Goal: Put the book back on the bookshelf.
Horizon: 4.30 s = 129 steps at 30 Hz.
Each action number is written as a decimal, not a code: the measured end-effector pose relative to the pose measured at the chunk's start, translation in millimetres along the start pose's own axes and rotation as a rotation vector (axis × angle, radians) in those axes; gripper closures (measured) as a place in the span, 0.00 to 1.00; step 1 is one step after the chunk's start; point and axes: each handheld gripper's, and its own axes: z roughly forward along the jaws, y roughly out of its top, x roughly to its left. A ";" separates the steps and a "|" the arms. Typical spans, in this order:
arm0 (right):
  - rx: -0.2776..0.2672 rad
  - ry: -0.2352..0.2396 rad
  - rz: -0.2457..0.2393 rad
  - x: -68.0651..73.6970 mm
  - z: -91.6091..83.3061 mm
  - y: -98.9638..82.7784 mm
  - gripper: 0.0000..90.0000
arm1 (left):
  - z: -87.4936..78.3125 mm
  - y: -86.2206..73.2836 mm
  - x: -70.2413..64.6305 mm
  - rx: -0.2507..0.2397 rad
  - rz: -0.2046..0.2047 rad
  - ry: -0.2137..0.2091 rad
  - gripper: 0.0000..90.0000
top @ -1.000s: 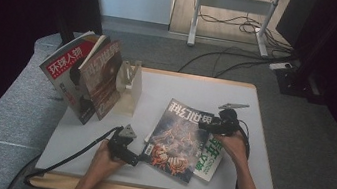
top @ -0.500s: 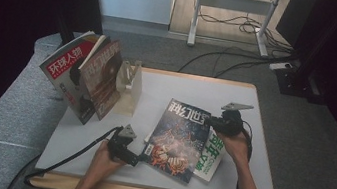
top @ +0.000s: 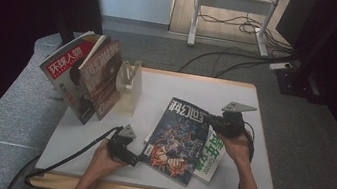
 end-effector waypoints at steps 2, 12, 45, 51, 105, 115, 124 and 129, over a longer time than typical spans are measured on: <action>-0.009 0.006 -0.003 2.4 -2.5 1.3 0.88 | -1.3 0.9 0.5 0.000 0.002 -0.011 0.04; -0.041 0.030 -0.050 17.0 -16.6 12.3 0.88 | -16.3 23.7 -2.8 -0.071 0.063 -0.044 0.14; -0.084 0.072 -0.148 42.4 -37.7 31.1 0.87 | 4.5 60.8 13.9 -0.042 0.119 -0.167 0.38; -0.085 0.077 -0.154 43.3 -37.1 32.5 0.87 | 2.4 61.5 14.5 -0.030 0.107 -0.179 0.50; -0.161 0.056 -0.179 54.0 -63.3 77.2 0.90 | -70.8 81.2 9.5 -0.215 0.181 -0.115 0.90; -0.188 0.006 -0.185 49.4 -68.6 75.3 0.90 | -59.2 77.7 1.8 -0.258 0.234 -0.079 0.90; -0.201 0.026 -0.187 51.1 -66.7 74.0 0.90 | -58.9 66.2 -1.6 -0.237 0.280 -0.092 0.90; -0.209 0.024 -0.190 52.8 -65.9 74.7 0.89 | -59.4 62.3 -5.4 -0.222 0.318 -0.076 0.90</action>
